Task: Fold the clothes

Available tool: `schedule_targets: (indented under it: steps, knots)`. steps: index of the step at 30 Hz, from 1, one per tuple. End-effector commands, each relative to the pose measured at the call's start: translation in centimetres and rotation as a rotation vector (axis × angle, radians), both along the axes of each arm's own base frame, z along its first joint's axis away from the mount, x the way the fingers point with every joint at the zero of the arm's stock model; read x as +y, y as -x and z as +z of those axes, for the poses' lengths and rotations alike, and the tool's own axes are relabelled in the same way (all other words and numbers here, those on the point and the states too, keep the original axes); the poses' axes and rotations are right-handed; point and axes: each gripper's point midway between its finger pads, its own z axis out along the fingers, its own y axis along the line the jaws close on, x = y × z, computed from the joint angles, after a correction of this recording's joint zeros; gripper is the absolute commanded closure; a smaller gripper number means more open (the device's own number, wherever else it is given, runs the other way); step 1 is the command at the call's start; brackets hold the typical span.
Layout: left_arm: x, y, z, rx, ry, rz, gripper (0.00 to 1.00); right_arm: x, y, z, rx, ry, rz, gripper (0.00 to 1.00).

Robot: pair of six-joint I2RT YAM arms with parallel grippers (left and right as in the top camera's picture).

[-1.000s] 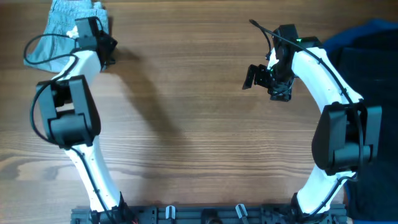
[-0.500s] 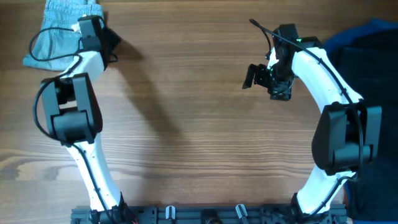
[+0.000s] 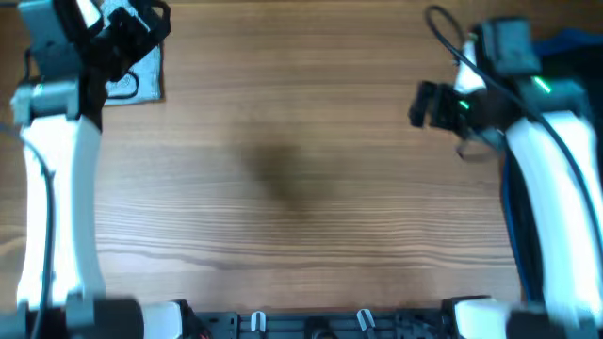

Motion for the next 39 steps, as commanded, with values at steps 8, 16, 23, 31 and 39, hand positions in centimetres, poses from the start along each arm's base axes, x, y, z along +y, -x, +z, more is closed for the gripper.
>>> schedule_targets:
  steps: [8, 16, 23, 31, 39]
  knots:
    - [-1.4, 6.1, 3.3, -0.008, 0.002, -0.051, 0.00, -2.2, 17.6, 10.0, -0.400, -0.028, -0.028, 0.00]
    - [-1.5, 6.8, 2.4, 0.039, 0.011, -0.051, 0.00, -2.6, 21.4, 10.9, -0.514, -0.040, -0.029, 0.00]
    - [-1.5, 6.8, 2.4, 0.039, 0.010, -0.051, 0.00, -2.6, 21.4, 10.9, -0.514, -0.040, -0.029, 0.00]
    - [-1.5, 6.8, 2.4, 0.039, 0.010, -0.051, 0.00, -2.6, 21.4, 10.9, -0.514, -0.040, -0.029, 0.00]
    - [-1.5, 6.8, 2.4, 0.040, 0.010, -0.051, 0.00, -3.9, 21.6, 10.7, -0.525, 0.013, -0.108, 0.00]
